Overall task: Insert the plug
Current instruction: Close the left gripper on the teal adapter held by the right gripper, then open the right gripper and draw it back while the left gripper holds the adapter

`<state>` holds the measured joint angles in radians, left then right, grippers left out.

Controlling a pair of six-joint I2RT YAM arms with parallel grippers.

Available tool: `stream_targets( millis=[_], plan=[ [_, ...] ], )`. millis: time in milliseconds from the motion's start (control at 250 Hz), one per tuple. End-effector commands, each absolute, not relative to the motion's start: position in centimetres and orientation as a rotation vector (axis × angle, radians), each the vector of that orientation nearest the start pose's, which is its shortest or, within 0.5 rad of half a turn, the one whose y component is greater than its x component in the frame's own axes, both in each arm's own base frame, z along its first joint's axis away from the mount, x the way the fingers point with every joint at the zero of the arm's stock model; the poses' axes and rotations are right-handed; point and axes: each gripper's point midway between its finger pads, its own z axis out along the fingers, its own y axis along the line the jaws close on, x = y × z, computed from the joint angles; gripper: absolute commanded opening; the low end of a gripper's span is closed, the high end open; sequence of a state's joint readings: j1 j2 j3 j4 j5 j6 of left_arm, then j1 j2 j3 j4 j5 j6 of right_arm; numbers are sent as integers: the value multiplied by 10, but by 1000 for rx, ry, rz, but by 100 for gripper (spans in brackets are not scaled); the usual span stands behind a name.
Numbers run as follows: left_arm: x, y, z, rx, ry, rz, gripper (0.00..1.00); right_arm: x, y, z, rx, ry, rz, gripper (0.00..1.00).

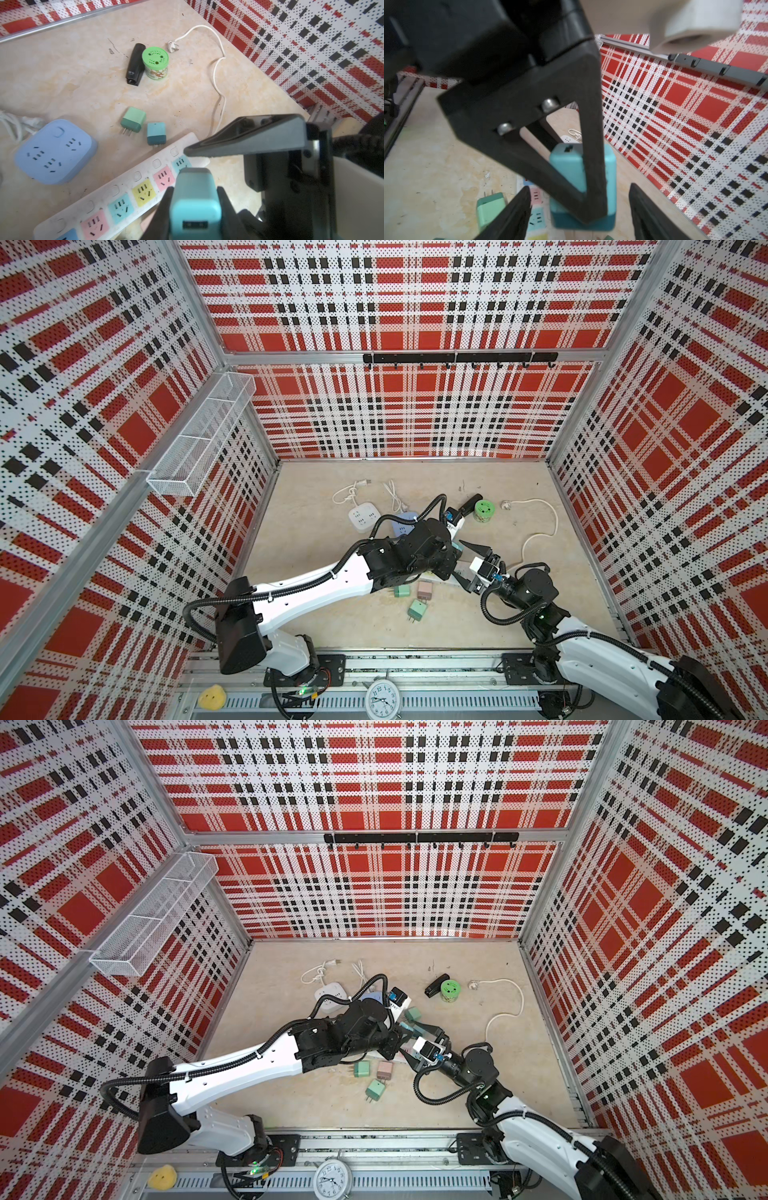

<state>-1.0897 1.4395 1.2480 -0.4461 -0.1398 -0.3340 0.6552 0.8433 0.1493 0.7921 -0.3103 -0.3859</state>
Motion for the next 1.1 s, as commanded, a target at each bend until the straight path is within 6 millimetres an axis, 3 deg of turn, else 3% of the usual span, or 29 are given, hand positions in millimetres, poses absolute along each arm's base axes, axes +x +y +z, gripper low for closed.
stream_targets(
  millis=[0,148,252,324,468,608,748,860,968,1097],
  plan=[
    [235,-347,271,676,2071,-545,0,213,226,234,-918,1112,423,100],
    [243,-314,294,584,2000,-520,0,219,223,234,-890,1141,404,100],
    [246,-294,305,536,1965,-594,0,228,217,237,-829,1184,388,100],
    [252,-279,304,495,1972,-645,0,243,206,240,-736,1247,345,100],
    [273,-231,292,300,1994,-515,0,279,190,238,-559,1430,277,100],
    [279,-205,284,230,2000,-471,0,307,207,213,-601,1697,267,100],
    [280,-192,283,199,1988,-490,0,324,242,169,-777,1874,295,96],
    [283,-183,284,159,1981,-471,0,341,242,143,-774,1991,205,92],
    [286,-182,281,156,1977,-455,0,343,233,139,-717,2015,172,89],
    [280,-203,266,301,1932,-558,0,341,207,156,-564,2003,258,82]
  ],
)
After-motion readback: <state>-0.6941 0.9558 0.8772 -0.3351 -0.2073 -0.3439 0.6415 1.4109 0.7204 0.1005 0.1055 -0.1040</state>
